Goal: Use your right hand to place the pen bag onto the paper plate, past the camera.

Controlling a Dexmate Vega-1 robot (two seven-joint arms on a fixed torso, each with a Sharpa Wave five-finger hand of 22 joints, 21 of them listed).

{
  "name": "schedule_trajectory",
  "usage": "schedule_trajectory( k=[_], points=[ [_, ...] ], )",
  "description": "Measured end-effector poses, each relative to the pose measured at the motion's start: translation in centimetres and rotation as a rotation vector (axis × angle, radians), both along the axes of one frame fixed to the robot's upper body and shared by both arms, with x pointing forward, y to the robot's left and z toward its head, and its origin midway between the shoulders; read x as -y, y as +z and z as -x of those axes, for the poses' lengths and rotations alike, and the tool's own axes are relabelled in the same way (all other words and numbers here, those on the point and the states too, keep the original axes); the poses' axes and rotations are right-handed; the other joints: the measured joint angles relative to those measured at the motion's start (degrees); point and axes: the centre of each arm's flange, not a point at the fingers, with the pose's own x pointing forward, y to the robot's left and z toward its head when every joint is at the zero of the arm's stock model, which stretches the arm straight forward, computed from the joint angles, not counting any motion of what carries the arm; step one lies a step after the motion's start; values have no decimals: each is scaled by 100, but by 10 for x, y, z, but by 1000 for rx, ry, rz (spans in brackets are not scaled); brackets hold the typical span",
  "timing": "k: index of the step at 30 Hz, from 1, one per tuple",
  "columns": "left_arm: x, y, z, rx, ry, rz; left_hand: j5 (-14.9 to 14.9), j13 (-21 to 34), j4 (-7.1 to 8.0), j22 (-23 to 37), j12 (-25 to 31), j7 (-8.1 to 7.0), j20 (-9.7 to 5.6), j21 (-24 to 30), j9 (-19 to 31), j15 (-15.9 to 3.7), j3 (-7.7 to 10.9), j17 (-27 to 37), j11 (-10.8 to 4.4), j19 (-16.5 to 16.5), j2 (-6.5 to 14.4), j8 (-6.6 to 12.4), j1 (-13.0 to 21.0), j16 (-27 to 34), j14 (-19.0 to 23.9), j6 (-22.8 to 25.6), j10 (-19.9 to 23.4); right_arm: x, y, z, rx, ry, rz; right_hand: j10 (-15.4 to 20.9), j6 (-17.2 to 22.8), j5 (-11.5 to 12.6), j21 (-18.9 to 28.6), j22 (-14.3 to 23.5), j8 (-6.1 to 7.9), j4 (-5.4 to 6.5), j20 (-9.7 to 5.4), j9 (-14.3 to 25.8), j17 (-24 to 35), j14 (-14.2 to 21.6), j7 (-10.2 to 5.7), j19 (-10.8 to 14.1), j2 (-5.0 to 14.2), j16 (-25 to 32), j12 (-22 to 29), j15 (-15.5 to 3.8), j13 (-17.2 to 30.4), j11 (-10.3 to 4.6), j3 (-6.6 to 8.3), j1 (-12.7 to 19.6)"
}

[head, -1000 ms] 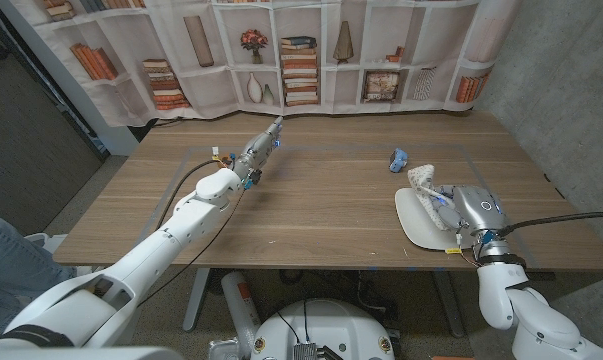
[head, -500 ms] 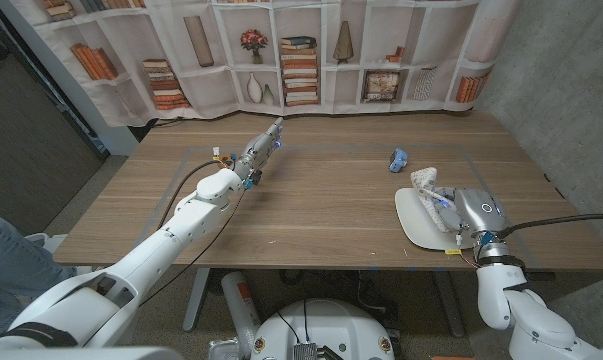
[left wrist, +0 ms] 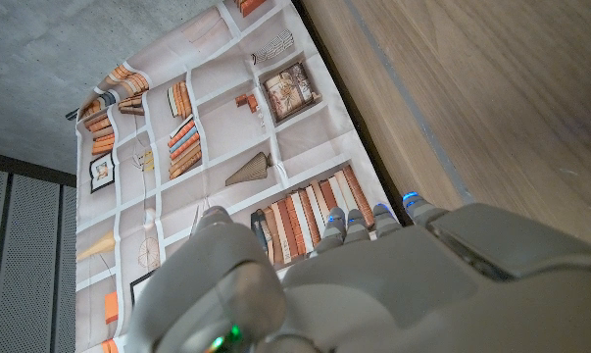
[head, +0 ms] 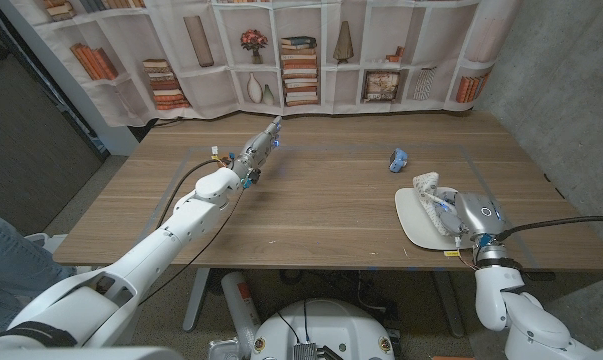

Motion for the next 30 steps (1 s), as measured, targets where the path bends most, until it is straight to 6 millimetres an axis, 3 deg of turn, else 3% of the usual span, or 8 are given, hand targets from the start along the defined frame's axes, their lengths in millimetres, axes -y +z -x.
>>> schedule_trajectory(
  k=[30],
  points=[
    [-2,-2,-3,-13,4,-16,-40,0,24,0,0,0,-1,0,0,0,-23,0,0,0,7,0,7,0,0,0,0,3,-13,-7,-39,-24,-42,-34,-96,0,-22,0,-16,0,22,-4,-14,-63,-10,-22,0,-84,-89,16,30,-10,0,0]
  ],
)
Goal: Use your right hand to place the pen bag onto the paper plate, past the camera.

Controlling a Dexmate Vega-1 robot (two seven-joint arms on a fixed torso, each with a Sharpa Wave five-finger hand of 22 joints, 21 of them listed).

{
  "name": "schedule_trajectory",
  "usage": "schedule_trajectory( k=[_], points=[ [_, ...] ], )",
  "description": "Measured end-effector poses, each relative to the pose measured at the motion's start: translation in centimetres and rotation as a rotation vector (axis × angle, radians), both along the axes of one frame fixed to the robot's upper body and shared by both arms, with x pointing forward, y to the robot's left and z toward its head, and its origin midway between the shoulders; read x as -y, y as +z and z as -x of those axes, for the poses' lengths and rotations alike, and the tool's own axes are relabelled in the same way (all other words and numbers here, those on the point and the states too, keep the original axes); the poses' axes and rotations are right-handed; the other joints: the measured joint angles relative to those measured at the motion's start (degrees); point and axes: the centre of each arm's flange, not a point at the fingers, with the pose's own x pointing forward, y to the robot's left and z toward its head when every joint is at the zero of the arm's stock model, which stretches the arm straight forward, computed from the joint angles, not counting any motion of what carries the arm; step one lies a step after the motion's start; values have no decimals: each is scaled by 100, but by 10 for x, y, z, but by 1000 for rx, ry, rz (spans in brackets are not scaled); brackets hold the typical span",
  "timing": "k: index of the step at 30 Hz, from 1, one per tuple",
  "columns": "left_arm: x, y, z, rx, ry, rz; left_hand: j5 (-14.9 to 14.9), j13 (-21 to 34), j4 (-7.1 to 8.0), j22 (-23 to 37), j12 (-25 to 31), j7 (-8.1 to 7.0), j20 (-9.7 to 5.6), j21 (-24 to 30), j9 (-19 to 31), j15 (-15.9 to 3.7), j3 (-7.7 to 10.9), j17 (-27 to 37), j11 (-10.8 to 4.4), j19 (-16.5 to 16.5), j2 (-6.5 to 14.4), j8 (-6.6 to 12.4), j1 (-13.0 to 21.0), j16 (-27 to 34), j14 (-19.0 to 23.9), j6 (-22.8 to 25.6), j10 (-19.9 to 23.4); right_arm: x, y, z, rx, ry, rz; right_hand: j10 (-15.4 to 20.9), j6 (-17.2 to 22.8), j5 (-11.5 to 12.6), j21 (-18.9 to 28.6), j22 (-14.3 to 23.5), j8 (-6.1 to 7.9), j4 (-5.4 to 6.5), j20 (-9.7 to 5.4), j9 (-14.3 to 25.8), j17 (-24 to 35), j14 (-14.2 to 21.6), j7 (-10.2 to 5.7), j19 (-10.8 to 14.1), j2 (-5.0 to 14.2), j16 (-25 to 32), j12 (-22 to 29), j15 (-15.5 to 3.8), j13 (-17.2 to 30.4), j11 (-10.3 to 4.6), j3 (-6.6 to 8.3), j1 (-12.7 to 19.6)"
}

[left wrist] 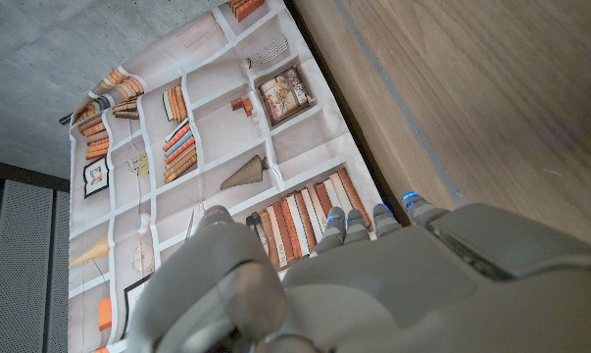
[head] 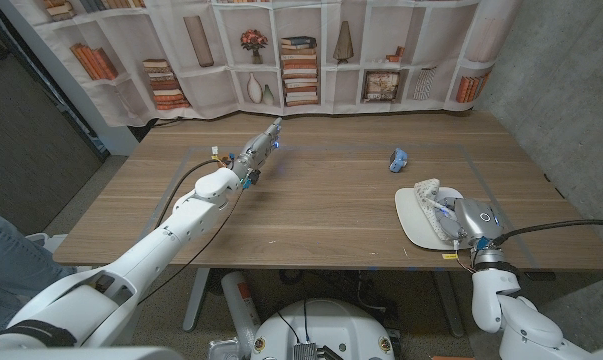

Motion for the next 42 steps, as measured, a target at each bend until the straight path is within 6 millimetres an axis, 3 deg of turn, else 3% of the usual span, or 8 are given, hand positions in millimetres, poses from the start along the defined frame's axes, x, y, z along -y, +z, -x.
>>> schedule_trajectory(
  k=[10,24,36,42],
  points=[
    [0,-1,-2,-6,1,0,0,0,-24,0,0,0,0,0,0,0,-24,0,0,0,15,0,15,0,0,0,0,2,-2,-3,-19,-7,-14,-259,-192,-39,0,0,-91,43,70,-29,0,-164,8,-133,-83,-93,-134,86,26,12,-6,-83],
    [0,-3,-3,-9,2,0,0,0,-24,0,0,0,0,0,0,0,-24,0,0,0,15,0,15,0,0,0,0,4,-6,-6,-54,-14,-31,-1093,-931,-84,0,0,-541,161,228,-81,1,-514,133,-261,-261,-177,-512,187,26,157,-127,-418],
    [1,-6,-2,-13,0,-1,0,0,-1,0,0,0,-1,0,0,0,-47,0,0,0,15,0,15,0,0,0,0,4,-7,-5,-68,-14,-46,-1599,-1401,-84,0,0,-770,208,327,-108,1,-748,172,-346,-383,-232,-755,261,-65,247,-175,-597],
    [1,-9,-2,-17,-1,0,0,0,-1,0,0,0,-1,0,0,0,-47,0,0,0,15,0,15,0,0,0,0,3,-7,-3,-71,-9,-49,-1622,-1517,-84,0,13,-821,278,429,-128,-46,-946,225,-325,-505,-312,-757,312,-121,316,-245,-721]
  ],
)
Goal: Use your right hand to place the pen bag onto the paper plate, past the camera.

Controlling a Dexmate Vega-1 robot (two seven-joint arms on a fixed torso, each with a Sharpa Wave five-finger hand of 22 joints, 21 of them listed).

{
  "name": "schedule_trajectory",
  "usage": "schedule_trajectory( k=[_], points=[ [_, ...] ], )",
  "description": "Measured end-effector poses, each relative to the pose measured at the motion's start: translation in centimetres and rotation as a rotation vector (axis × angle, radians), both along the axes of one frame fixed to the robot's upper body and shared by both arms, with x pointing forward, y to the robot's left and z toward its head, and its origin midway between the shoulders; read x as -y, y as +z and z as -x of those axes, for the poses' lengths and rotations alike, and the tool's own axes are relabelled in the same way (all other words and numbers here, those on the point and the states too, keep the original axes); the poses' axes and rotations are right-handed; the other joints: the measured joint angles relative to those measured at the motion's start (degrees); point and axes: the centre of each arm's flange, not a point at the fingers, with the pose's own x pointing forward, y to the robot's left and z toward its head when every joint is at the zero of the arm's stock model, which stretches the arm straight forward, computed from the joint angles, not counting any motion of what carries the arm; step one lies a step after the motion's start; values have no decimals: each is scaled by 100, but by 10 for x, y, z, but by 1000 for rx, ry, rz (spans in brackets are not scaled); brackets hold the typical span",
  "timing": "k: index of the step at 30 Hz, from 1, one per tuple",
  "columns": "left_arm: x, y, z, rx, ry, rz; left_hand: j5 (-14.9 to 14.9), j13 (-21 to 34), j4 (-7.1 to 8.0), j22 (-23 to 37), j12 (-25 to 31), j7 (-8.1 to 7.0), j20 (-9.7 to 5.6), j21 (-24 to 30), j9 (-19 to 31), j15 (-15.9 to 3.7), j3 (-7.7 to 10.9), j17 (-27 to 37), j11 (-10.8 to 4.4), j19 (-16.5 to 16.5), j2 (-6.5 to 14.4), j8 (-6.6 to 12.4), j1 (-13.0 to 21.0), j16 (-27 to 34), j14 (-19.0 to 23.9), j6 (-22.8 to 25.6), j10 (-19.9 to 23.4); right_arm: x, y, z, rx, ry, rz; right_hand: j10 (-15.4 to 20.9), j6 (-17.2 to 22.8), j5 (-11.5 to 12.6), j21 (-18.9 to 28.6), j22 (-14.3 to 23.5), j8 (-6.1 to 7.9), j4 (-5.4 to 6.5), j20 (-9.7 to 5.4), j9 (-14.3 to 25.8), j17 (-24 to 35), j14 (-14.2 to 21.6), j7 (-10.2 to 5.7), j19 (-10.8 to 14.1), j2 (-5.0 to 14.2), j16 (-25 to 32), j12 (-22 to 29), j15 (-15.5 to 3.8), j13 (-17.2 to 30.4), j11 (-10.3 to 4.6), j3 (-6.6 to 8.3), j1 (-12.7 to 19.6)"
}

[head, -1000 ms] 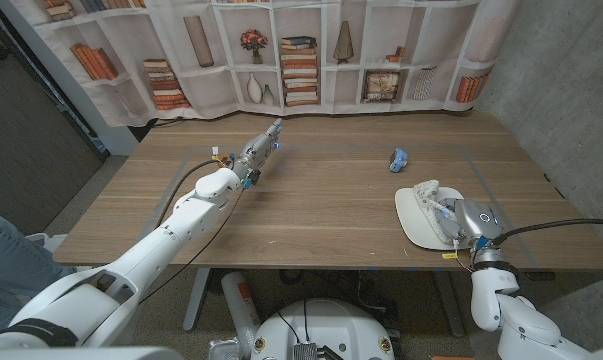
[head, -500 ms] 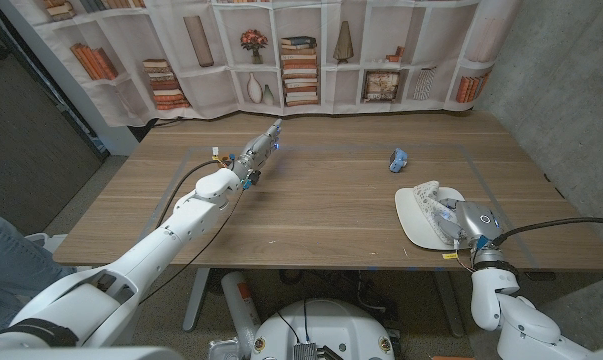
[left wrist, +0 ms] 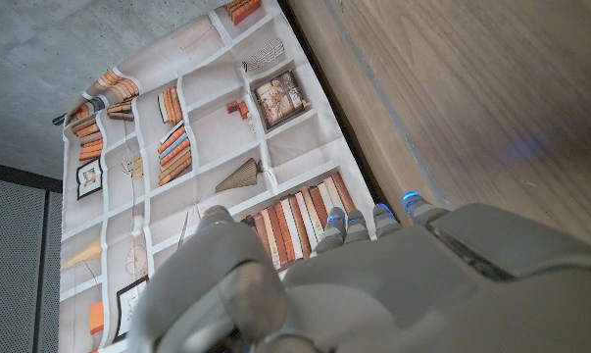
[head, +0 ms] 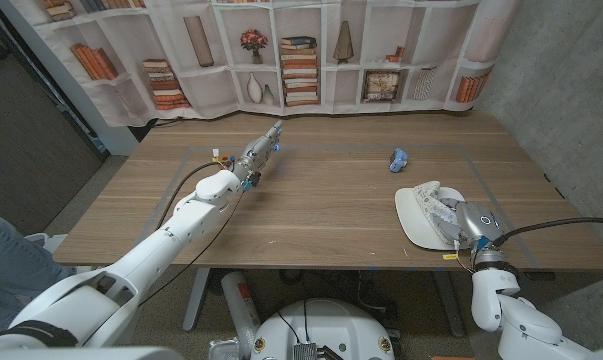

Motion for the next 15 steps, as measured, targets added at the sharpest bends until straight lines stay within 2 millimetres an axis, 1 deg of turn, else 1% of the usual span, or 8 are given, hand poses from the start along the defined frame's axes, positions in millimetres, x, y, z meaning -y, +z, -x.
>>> schedule_trajectory(
  k=[1,5,6,10,12,13,15],
  points=[
    [0,-1,0,-1,0,-1,0,0,0,0,0,0,0,0,0,0,0,0,0,0,0,0,0,0,0,0,0,0,0,0,0,0,0,-19,-17,0,0,0,0,0,0,-6,-7,-72,-1,0,8,-20,-20,19,-3,20,0,-59],
    [-1,-3,1,-3,0,-1,0,0,0,0,0,0,0,0,0,0,0,0,0,0,22,0,22,0,0,0,0,-1,0,1,4,2,-4,-54,-17,0,0,0,0,-17,33,-5,-34,-299,0,34,9,-68,-42,90,-30,54,-18,-69],
    [-1,-3,1,-4,0,-1,0,0,0,0,0,0,0,0,0,0,0,0,0,0,23,0,22,0,0,0,0,-1,0,2,4,3,-4,-54,-17,0,0,0,0,-1,31,-5,-33,-375,0,32,-28,-70,-42,107,-40,55,-35,-106],
    [-1,-4,1,-4,-1,-1,0,0,0,0,0,0,0,0,0,0,0,0,0,0,22,0,22,0,0,0,0,-2,0,3,6,4,-8,-172,-57,39,0,0,0,6,31,-5,-60,-630,-41,31,-28,-70,-87,178,-70,83,-42,-104],
    [-1,-4,2,-4,-1,-2,0,0,0,0,0,0,0,0,0,0,0,0,0,0,22,0,22,0,0,0,0,-2,0,3,8,5,-9,-190,-57,39,0,0,0,6,56,-5,-72,-683,-41,9,-39,-70,-86,216,-83,84,-42,-115],
    [-1,-4,2,-4,-1,-2,0,0,0,0,0,0,0,0,0,0,0,0,0,0,22,0,22,0,0,0,0,-2,0,3,8,6,-10,-190,-68,39,0,0,0,6,93,-5,-82,-684,-31,10,-58,-70,-86,216,-83,84,-42,-134],
    [-2,-4,2,-4,-1,-2,0,0,0,0,0,0,0,0,0,0,0,0,0,0,22,0,22,0,0,0,0,-3,1,4,11,7,-11,-241,-118,39,0,0,-42,6,103,-5,-86,-713,-21,20,-58,-70,-94,220,-83,92,-42,-134]
  ],
)
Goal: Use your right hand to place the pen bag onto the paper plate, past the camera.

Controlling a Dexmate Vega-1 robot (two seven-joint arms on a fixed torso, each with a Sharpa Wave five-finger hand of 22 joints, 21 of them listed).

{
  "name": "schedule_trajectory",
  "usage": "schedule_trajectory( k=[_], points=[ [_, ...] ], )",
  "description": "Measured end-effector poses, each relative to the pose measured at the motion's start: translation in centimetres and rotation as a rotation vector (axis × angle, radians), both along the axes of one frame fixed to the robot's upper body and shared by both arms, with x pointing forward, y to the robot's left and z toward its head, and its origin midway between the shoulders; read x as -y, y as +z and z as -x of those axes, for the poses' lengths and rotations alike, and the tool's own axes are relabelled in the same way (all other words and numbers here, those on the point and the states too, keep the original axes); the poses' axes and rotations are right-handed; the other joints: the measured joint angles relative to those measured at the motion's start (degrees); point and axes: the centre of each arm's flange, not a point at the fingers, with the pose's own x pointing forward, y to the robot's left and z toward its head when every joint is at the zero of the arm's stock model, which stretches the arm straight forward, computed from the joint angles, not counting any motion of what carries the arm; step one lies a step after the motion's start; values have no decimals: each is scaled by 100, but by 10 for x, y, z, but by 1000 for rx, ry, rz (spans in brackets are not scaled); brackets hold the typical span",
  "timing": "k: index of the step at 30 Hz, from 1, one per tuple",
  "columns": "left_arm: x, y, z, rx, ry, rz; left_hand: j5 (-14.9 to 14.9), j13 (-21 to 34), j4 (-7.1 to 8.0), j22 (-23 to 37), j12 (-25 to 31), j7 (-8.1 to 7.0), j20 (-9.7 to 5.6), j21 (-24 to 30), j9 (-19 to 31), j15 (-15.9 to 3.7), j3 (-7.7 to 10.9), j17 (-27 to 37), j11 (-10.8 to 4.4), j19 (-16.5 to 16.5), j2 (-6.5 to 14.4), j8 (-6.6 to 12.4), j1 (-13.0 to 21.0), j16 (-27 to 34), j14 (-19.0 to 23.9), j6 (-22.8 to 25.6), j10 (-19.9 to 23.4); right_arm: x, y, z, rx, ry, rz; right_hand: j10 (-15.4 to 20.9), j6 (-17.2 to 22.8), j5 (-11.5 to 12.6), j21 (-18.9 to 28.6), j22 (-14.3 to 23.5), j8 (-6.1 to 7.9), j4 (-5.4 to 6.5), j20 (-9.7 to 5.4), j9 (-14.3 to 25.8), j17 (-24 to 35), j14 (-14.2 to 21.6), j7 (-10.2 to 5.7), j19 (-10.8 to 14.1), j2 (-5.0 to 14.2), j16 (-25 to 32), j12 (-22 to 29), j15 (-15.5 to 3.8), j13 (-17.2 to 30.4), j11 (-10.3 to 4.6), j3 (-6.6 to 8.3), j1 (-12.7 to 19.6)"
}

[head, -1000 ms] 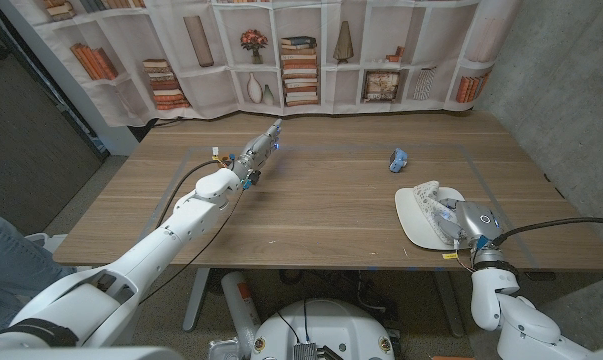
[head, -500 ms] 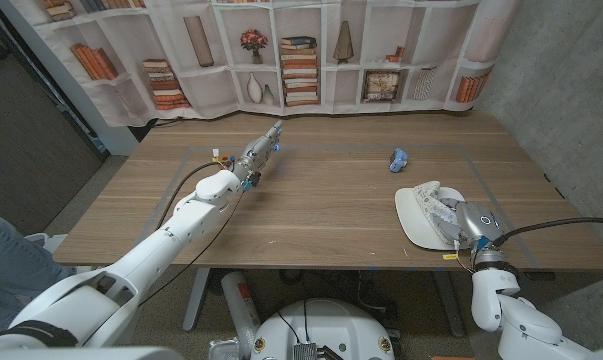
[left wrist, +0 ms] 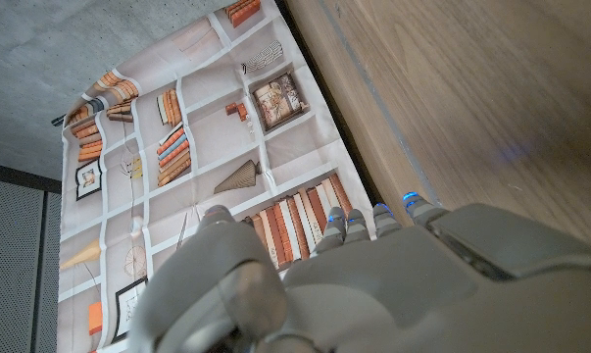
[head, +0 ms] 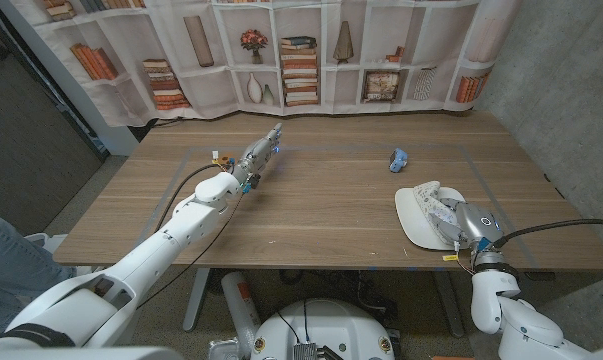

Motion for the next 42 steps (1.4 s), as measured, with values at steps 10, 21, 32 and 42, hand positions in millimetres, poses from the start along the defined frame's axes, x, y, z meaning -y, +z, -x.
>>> schedule_trajectory(
  k=[10,21,32,42],
  points=[
    [-1,-1,0,-2,-2,1,0,0,-18,0,0,0,0,0,0,0,-18,0,0,0,0,0,0,0,0,0,0,-1,3,1,9,3,-4,-195,-167,0,0,0,-48,28,41,0,0,-250,1,-42,-10,0,-81,88,-26,50,-28,-67],
    [-4,-3,-1,-7,-1,3,0,0,-18,0,0,0,0,0,0,22,-18,0,0,0,0,0,0,0,23,0,0,-3,6,1,17,8,-6,-699,-814,100,0,-1,-147,63,123,-27,-26,-647,75,-124,-91,0,-216,263,-80,229,-113,-227],
    [-6,-5,-2,-6,-2,6,0,0,-8,0,0,0,0,0,0,21,-57,0,0,0,23,0,23,0,21,0,0,-4,10,1,24,5,-9,-950,-1107,143,0,28,-147,64,204,-41,-26,-882,103,-205,-114,1,-236,376,-106,318,-157,-293],
    [-8,-3,-2,-3,-1,10,0,0,-8,0,0,-21,0,0,0,21,-57,0,0,0,23,0,23,0,21,-21,0,-6,16,2,40,5,-4,-1011,-1137,163,0,27,-147,88,203,-54,-25,-972,133,-247,-84,1,-236,405,-106,318,-181,-370]
  ],
)
